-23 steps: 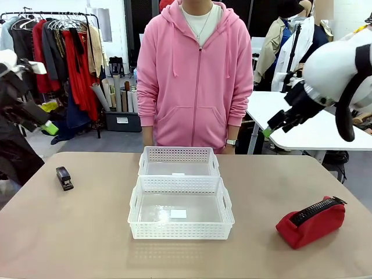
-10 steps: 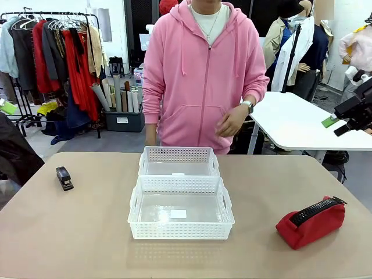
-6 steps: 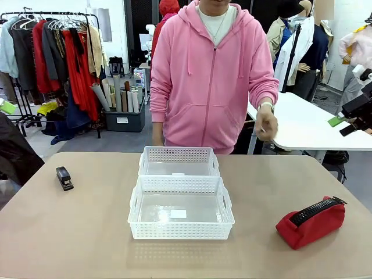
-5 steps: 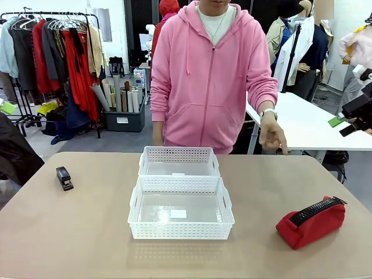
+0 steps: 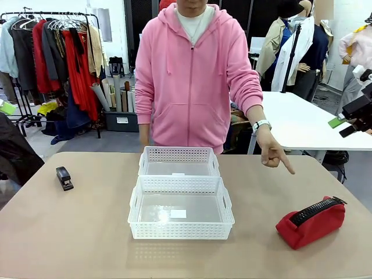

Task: Distribute items into two baskets.
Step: Pick up the Pencil pouch that the person points to.

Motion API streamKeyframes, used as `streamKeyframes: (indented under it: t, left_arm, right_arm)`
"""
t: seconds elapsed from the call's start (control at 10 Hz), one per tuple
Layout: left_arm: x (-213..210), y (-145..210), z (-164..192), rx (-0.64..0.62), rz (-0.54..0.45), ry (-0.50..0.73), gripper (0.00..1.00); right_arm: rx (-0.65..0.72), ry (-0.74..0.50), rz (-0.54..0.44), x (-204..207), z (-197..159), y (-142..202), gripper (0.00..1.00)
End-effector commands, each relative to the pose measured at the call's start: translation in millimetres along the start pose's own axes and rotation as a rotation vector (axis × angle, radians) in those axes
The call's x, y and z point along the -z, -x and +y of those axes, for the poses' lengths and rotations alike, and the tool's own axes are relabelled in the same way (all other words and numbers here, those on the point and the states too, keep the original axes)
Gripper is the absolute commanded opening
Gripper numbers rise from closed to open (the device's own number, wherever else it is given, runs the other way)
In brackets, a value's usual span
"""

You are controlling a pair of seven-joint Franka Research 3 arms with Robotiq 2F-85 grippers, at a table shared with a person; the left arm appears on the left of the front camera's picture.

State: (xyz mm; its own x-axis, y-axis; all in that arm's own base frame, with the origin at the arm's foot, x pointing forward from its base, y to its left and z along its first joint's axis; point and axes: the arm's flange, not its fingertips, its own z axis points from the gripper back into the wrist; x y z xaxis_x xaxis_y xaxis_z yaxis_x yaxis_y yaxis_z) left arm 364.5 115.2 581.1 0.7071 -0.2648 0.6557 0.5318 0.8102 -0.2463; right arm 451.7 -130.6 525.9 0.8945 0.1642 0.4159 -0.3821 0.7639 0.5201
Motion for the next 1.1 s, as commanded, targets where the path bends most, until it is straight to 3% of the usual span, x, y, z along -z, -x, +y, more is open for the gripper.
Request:
streamKeyframes:
  t: [0.0,1.0]
  left_arm:
    - [-0.1,-0.1,-0.1,0.001,-0.009,0.007,1.0]
    - [-0.1,-0.1,-0.1,0.001,-0.009,0.007,1.0]
  right_arm:
    - [0.004,0.006,-0.005,-1.1,-0.3,-1.8,1.0]
    - [0.004,0.006,-0.005,-1.1,-0.3,-1.8,1.0]
